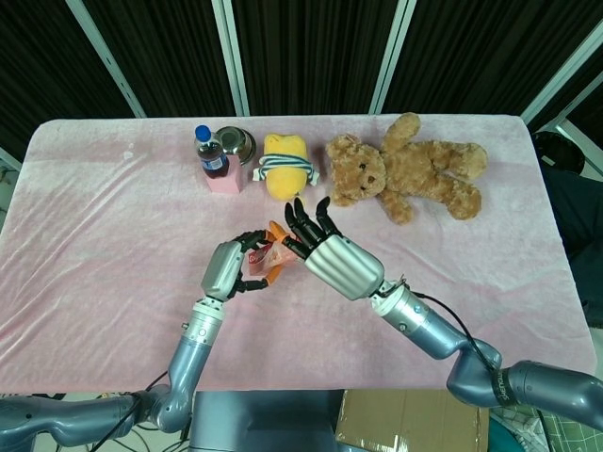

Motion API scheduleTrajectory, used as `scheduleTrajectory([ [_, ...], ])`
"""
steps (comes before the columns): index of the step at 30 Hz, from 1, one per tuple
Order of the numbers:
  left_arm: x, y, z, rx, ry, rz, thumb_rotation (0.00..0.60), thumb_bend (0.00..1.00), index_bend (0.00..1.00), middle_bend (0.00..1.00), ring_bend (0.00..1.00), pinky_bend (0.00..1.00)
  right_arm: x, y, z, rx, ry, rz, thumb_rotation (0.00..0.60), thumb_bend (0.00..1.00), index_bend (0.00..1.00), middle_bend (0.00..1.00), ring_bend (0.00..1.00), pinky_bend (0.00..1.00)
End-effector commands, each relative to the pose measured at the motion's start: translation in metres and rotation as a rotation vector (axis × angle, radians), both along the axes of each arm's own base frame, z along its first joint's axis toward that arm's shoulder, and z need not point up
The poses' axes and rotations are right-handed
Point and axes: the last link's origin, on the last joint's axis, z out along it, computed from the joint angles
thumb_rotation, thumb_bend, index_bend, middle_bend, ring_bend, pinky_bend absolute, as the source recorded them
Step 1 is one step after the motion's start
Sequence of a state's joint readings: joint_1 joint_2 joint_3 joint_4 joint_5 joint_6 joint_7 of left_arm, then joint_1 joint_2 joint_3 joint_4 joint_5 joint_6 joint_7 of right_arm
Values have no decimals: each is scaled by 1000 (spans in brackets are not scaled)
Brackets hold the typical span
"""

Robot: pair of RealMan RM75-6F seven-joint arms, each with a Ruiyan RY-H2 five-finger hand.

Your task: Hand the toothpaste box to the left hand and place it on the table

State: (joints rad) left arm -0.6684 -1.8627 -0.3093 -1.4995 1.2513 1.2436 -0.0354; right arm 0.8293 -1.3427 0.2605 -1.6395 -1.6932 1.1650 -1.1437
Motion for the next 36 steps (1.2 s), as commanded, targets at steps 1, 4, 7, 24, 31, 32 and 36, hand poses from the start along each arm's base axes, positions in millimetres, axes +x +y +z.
scheduleTrajectory([
  [1, 0, 1, 2, 6, -9, 3, 600, 395, 448, 419, 326, 404, -2, -2, 3, -33, -12, -32, 600, 263, 0, 94, 89, 289],
  [4, -1, 2, 4, 16, -21, 8, 600, 395, 448, 419, 326, 404, -5, -4, 6, -64, -12, -59, 600, 263, 0, 92, 88, 288],
  [7, -5, 3, 7, 21, -20, 9, 600, 395, 447, 419, 326, 404, -8, -8, 10, -90, -23, -85, 600, 263, 0, 92, 88, 287],
  [24, -58, 10, 23, -7, 386, -15, 600, 393, 446, 419, 326, 404, -46, -15, 23, -105, -100, -262, 600, 263, 0, 92, 88, 285],
  [31, -74, 13, 28, -14, 488, 17, 600, 392, 446, 418, 326, 404, -55, -14, 26, -96, -80, -264, 600, 263, 0, 92, 88, 285],
  [32, -76, 14, 29, -15, 501, 21, 600, 392, 446, 418, 326, 404, -55, -14, 26, -94, -82, -267, 600, 264, 0, 92, 88, 285],
  [36, -84, 15, 28, -22, 542, 39, 600, 392, 445, 418, 326, 403, -57, -13, 26, -85, -86, -275, 600, 264, 0, 92, 88, 285],
])
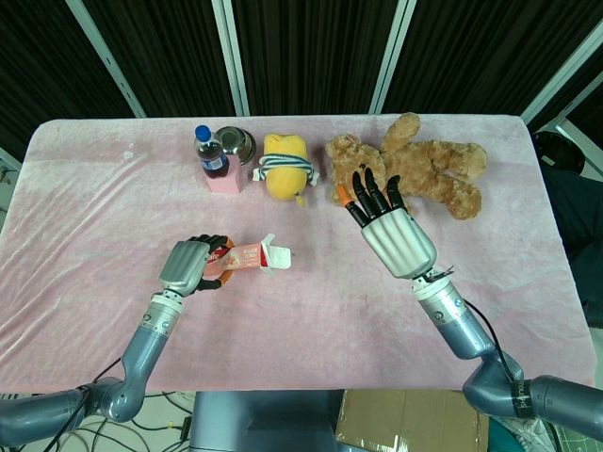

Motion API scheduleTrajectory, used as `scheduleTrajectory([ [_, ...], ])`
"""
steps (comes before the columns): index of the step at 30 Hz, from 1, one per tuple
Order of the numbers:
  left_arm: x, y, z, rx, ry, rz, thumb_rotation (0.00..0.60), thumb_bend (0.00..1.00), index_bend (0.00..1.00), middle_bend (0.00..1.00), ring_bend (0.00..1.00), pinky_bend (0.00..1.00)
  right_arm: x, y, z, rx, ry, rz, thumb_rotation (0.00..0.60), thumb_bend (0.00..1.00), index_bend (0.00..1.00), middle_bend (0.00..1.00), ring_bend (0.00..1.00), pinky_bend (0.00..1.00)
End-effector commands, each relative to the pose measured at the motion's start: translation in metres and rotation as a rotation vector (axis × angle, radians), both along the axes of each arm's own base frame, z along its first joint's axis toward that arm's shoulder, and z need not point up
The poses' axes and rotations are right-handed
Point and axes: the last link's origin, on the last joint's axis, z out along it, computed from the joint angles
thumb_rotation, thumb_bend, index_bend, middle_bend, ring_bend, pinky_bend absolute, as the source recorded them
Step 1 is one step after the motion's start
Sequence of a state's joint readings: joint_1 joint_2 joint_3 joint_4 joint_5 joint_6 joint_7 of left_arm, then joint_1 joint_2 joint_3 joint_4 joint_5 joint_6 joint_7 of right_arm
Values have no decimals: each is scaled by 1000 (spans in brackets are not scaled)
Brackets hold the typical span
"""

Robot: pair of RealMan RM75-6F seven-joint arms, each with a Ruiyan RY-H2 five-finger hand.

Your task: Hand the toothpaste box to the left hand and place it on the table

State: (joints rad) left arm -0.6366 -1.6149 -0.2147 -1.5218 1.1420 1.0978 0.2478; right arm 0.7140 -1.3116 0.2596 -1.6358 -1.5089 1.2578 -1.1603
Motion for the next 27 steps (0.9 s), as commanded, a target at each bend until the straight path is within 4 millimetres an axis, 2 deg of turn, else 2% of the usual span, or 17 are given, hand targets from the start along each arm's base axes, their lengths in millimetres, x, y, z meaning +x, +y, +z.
scheduleTrajectory([
  [1, -6, 1, -1, -5, 33, 14, 600, 391, 443, 417, 324, 402, -1, 0, 0, 5, -2, -4, 600, 263, 0, 92, 88, 285],
  [12, -23, 2, -9, -42, 180, 39, 600, 350, 400, 362, 267, 353, -8, 2, -2, 16, -13, -22, 600, 263, 0, 92, 88, 285],
  [15, -26, 2, -9, -46, 205, 44, 600, 275, 363, 309, 220, 308, -10, 2, -2, 17, -12, -26, 600, 263, 0, 92, 88, 285],
  [17, -28, 2, -9, -47, 213, 49, 600, 185, 313, 240, 165, 254, -11, 2, -3, 18, -11, -27, 600, 263, 0, 92, 88, 285],
  [20, -25, 0, -5, -31, 190, 50, 600, 107, 221, 163, 105, 188, -15, 3, -2, 20, -16, -38, 600, 263, 0, 92, 88, 284],
  [23, -23, -2, -1, -19, 165, 41, 600, 86, 169, 122, 78, 147, -18, 4, 0, 20, -25, -45, 600, 263, 0, 92, 88, 285],
  [27, -19, -6, 7, 5, 124, 28, 600, 85, 164, 115, 75, 138, -24, 6, 4, 26, -61, -64, 600, 264, 0, 92, 88, 276],
])
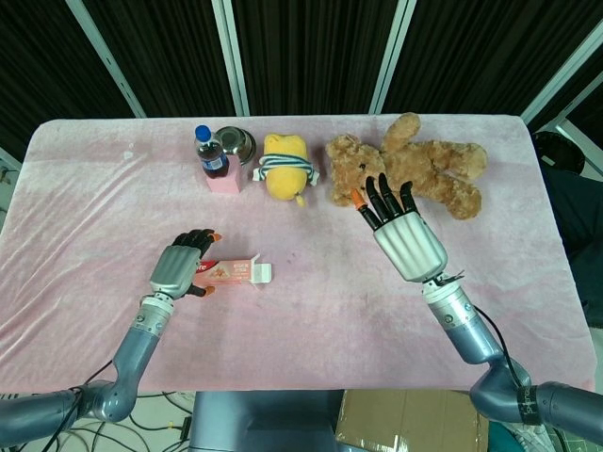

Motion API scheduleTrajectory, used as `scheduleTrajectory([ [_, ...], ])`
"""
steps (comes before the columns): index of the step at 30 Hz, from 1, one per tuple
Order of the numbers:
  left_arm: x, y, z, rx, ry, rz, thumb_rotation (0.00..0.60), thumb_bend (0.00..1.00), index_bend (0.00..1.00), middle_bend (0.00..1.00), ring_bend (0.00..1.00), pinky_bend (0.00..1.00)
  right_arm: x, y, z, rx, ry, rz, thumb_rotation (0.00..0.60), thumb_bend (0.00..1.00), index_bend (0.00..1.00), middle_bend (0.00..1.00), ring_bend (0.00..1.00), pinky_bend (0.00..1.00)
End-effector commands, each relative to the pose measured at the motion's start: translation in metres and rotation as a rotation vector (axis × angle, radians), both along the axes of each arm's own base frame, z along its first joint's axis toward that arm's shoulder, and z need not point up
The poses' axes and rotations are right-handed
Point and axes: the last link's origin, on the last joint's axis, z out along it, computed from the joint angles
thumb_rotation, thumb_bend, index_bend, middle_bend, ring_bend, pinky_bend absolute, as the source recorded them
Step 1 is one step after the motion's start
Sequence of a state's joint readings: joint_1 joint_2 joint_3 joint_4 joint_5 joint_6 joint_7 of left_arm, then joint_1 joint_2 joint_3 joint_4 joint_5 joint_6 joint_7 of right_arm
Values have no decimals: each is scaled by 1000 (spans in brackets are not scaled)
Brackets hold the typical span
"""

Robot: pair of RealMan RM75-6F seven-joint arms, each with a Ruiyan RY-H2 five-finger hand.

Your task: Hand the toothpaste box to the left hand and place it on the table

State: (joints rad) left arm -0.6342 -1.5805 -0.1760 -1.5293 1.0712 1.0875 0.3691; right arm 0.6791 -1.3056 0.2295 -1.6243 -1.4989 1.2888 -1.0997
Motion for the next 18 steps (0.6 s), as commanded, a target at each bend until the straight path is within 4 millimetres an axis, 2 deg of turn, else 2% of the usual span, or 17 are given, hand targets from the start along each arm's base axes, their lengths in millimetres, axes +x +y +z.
scheduleTrajectory([
  [1, 1, -5, 8, 20, -36, -11, 600, 86, 164, 114, 75, 135, -6, 3, 4, 8, -44, -24, 600, 264, 0, 92, 88, 272],
  [3, 0, -10, 16, 40, -46, -36, 600, 85, 160, 103, 74, 124, -17, 9, 8, 27, -118, -72, 600, 259, 0, 88, 88, 263],
  [4, -5, -17, 25, 59, -21, -68, 600, 84, 147, 82, 64, 105, -34, 18, 11, 61, -239, -167, 600, 252, 0, 83, 88, 260],
  [6, -12, -26, 34, 60, -12, -89, 600, 77, 113, 35, 30, 60, -49, 28, 15, 94, -320, -232, 600, 210, 0, 50, 66, 233],
  [7, -17, -32, 40, 65, -5, -99, 600, 73, 91, 14, 10, 38, -63, 35, 18, 112, -383, -299, 600, 194, 0, 36, 53, 222],
  [9, -23, -39, 48, 73, -3, -118, 600, 70, 64, 2, 1, 22, -77, 45, 22, 135, -445, -358, 600, 165, 0, 11, 19, 187],
  [10, -29, -46, 56, 90, 1, -135, 600, 68, 48, 0, 0, 18, -93, 54, 26, 146, -495, -422, 600, 149, 0, 2, 7, 168],
  [18, -64, -85, 81, 130, 15, -166, 600, 28, 0, 0, 0, 0, -147, 103, 46, 148, -611, -547, 600, 127, 0, 0, 0, 109],
])
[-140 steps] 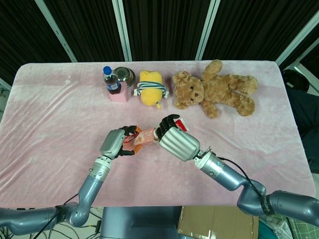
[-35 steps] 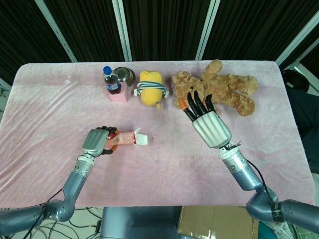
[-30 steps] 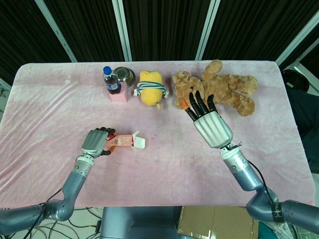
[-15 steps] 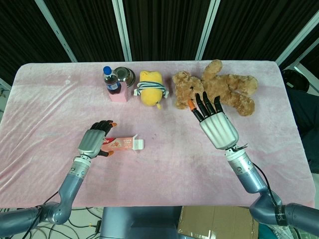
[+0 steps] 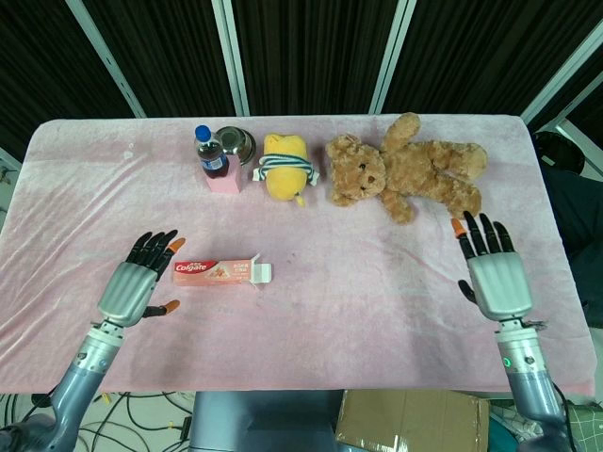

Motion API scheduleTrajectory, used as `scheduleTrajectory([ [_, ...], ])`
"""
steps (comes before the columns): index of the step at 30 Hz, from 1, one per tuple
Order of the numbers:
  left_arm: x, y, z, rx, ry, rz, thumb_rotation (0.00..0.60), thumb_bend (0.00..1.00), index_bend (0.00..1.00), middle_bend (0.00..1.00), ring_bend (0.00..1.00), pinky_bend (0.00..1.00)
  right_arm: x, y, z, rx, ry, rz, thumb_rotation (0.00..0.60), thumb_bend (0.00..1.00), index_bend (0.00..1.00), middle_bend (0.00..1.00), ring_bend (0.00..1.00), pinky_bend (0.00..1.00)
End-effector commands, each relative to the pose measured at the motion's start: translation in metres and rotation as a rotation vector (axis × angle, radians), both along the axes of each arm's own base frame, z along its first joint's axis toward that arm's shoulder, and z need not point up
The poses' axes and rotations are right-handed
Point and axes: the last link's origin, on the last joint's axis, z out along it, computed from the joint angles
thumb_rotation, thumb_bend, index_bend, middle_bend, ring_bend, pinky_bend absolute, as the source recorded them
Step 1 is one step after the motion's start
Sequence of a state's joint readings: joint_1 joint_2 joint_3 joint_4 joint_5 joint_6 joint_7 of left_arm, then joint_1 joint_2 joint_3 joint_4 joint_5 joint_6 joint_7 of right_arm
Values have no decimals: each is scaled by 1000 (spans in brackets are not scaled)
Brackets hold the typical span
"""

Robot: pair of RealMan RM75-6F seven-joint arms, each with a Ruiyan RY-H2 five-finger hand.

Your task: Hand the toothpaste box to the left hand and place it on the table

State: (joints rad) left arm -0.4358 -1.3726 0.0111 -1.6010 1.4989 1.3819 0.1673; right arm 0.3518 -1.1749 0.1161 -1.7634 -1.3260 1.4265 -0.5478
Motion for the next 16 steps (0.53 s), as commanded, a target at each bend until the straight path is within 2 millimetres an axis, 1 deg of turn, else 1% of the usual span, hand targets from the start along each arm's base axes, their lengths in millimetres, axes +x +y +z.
scheduleTrajectory([
  [1, -24, -22, 13, -4, 26, 34, 600, 20, 0, 0, 0, 0, -31, 34, 13, -7, -54, -85, 600, 128, 0, 0, 0, 108],
  [6, -42, -43, 27, 19, 57, 55, 600, 13, 0, 0, 0, 0, -52, 65, 20, -23, -68, -92, 600, 127, 0, 0, 0, 106],
  [7, -44, -45, 28, 25, 61, 54, 600, 13, 0, 0, 0, 0, -54, 68, 20, -25, -68, -90, 600, 127, 0, 0, 0, 106],
  [10, -51, -50, 28, 30, 61, 61, 600, 13, 0, 0, 0, 0, -62, 73, 21, -29, -71, -96, 600, 127, 0, 0, 0, 106],
  [12, -53, -48, 27, 39, 78, 45, 600, 13, 0, 0, 0, 0, -68, 72, 21, -39, -72, -119, 600, 127, 0, 0, 0, 106],
  [16, -54, -46, 26, 42, 57, 45, 600, 13, 0, 0, 0, 0, -69, 71, 19, -43, -72, -107, 600, 127, 0, 0, 0, 106],
])
